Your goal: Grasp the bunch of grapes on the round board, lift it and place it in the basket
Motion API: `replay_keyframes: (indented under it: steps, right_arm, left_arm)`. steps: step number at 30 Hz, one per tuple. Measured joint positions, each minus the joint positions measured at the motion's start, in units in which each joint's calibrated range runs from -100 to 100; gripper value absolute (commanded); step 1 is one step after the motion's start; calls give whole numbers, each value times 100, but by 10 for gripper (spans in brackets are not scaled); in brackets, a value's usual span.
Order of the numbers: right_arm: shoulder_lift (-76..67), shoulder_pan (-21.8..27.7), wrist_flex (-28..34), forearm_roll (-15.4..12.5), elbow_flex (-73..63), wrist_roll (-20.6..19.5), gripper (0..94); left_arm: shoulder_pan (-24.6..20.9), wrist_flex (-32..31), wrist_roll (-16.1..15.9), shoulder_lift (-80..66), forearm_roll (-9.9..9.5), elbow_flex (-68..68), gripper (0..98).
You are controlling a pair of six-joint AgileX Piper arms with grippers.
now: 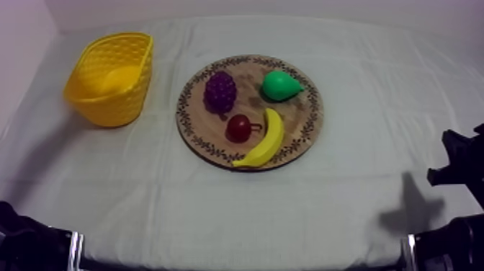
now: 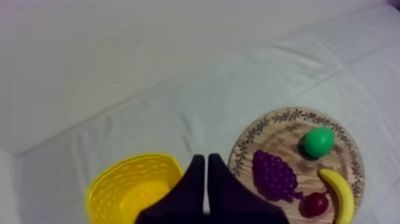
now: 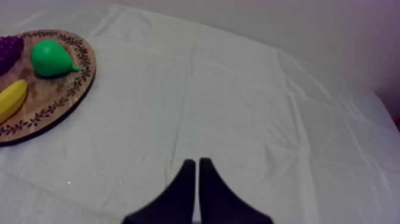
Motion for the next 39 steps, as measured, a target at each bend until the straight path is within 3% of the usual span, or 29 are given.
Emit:
replay_keyframes:
  steps: [11,23,27,33,39]
  right_arm:
    - [0,0,0,0,0,0,5]
    - [0,0,0,0,0,0,5]
    - [0,0,0,0,0,0,5]
    - [0,0,0,0,0,0,5]
    - [0,0,0,0,0,0,5]
  left_arm:
    - [360,1584,376,1155,0,-1429,0]
    - [716,3389,1299,2370,0,-2541,0]
    - [858,3818,1549,2732,-148,-2693,0]
    - [1001,4015,1969,3075,-340,-2322,0]
    - [1010,3799,2233,3060,-301,-1991,0]
